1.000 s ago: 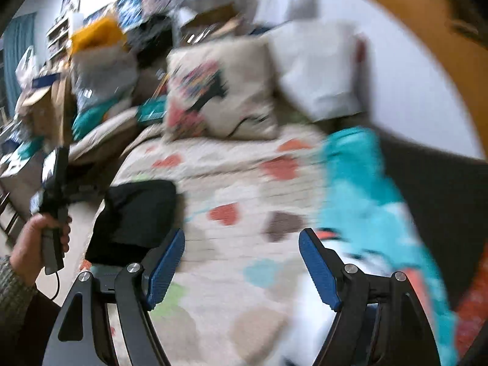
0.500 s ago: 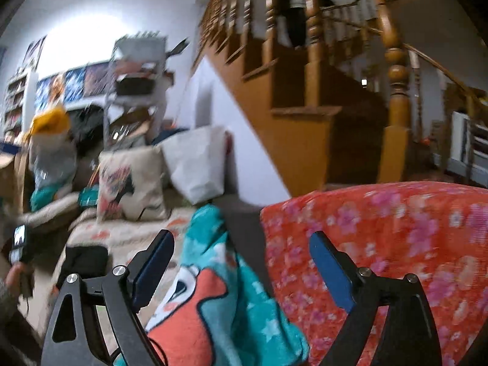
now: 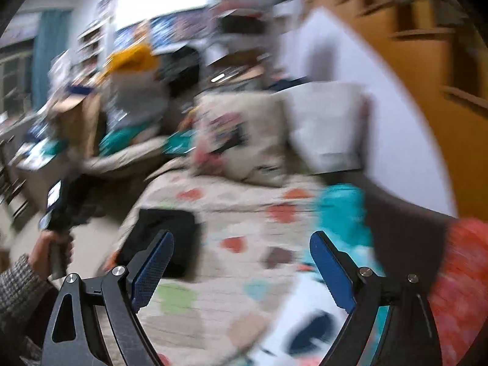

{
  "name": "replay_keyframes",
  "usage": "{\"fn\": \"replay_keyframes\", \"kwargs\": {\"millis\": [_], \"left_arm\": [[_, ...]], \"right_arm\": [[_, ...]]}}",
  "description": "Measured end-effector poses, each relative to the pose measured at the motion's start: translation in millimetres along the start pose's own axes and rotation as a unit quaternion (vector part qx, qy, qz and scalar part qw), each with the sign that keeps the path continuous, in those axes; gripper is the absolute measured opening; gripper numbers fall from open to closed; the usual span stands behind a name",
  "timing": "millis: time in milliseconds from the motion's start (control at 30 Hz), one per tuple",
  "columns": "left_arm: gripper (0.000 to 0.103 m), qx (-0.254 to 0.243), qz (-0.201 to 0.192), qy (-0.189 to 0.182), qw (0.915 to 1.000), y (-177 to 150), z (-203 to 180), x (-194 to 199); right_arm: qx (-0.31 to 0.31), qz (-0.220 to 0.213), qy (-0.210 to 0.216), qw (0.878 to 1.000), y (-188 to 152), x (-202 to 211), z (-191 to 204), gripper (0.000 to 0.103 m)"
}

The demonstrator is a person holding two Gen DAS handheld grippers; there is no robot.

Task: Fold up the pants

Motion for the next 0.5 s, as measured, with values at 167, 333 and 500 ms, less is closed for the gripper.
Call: {"fn": "replay_keyframes", "kwargs": {"millis": [167, 333, 500], "left_arm": [[0.062, 0.005, 0.031, -0.029, 0.9991, -4.4, -11.3, -15.7], [0.062, -0.001, 0.058, -0.060, 0.9965, -9.7, -28.1, -30.0], [0.063, 0.021, 0.120, -0.078, 0.9895, -22.5, -38.2, -63.4]], "right_arm": [[0.042, 0.071, 0.107, 0.991, 9.5, -118.6, 69.9, 0.094], [0.021, 0.138, 0.151, 0.979, -5.8, -222.5, 99.5, 0.093], [-0.039, 0.180, 0.173, 0.968, -22.1, -292.3, 84.8, 0.093]]}}
Point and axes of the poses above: each gripper's, at about its wrist camera, not at the fingertips, and x roughly against the way its jaws point, z to its left, y to its top, the point moved 5 cm from there along -x, roughly the way its jaws point, and after that the axes turned 9 degrees about x, right-handed, at the moved point
